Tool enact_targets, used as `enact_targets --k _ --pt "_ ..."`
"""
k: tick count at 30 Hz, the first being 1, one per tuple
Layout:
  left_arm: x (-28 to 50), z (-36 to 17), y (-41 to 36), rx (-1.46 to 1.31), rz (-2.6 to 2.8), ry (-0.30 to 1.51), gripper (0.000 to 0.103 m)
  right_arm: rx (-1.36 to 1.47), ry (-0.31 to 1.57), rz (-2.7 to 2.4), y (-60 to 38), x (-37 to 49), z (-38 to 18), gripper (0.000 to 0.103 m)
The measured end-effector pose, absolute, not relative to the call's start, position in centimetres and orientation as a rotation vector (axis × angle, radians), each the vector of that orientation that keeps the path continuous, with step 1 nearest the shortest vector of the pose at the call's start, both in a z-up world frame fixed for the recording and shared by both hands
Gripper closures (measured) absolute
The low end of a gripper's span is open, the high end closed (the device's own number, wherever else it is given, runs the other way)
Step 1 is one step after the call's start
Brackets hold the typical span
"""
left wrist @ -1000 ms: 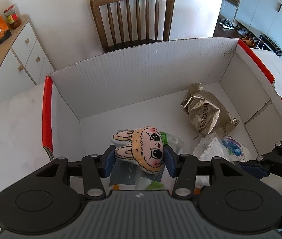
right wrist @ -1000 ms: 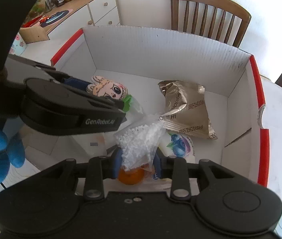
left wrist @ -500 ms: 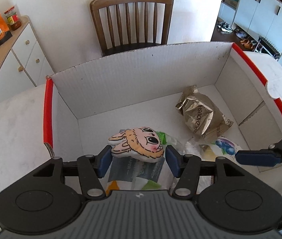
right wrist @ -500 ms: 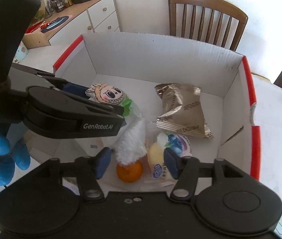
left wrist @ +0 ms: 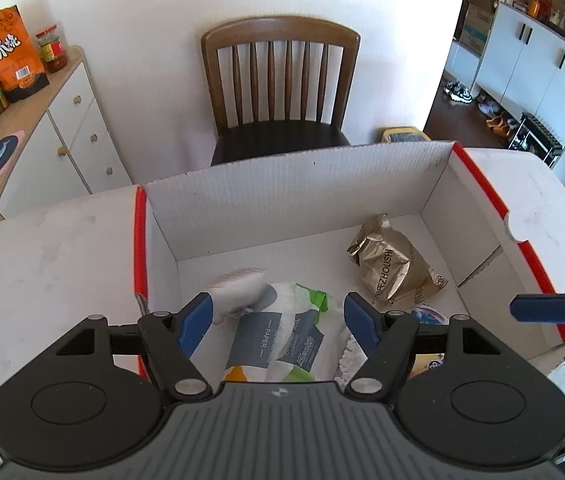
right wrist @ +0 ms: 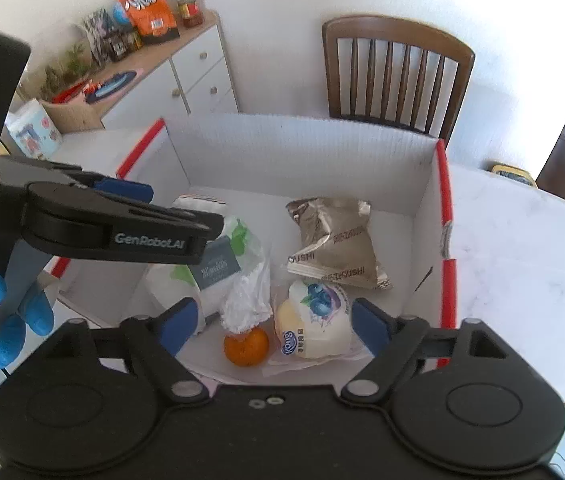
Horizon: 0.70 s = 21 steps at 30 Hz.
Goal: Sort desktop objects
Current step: 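Open right gripper to drop the bead bag while left gripper releases the plush, then withdraw both open grippers from the red box back over the table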
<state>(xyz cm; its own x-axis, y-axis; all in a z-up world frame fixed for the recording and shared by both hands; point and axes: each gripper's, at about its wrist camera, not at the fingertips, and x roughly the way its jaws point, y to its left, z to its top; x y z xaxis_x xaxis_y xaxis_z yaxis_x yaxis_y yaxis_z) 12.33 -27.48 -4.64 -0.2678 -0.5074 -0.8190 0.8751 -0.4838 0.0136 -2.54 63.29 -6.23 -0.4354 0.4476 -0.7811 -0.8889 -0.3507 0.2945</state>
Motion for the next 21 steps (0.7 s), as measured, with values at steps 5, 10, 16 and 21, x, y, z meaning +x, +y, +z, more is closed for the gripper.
enact_targets --k 5,10,16,21 --pt "12.6 -3.6 -26.4 0.972 -1.897 0.550 0.031 -0.717 0.889 1.905 62.5 -1.8 -5.1 0.011" --pt "12.7 -2.7 -24.9 0.962 -1.922 0.512 0.025 -0.708 0.866 1.913 61.5 -1.4 -4.3 0.008" --pt "13.0 -1.7 -23.0 0.953 -1.950 0.507 0.025 -0.689 0.840 1.919 60.1 -0.6 -3.3 0.005" --pt "13.5 -1.1 -21.5 0.947 -1.975 0.499 0.020 -0.663 0.837 1.909 59.0 0.4 -2.6 0.004"
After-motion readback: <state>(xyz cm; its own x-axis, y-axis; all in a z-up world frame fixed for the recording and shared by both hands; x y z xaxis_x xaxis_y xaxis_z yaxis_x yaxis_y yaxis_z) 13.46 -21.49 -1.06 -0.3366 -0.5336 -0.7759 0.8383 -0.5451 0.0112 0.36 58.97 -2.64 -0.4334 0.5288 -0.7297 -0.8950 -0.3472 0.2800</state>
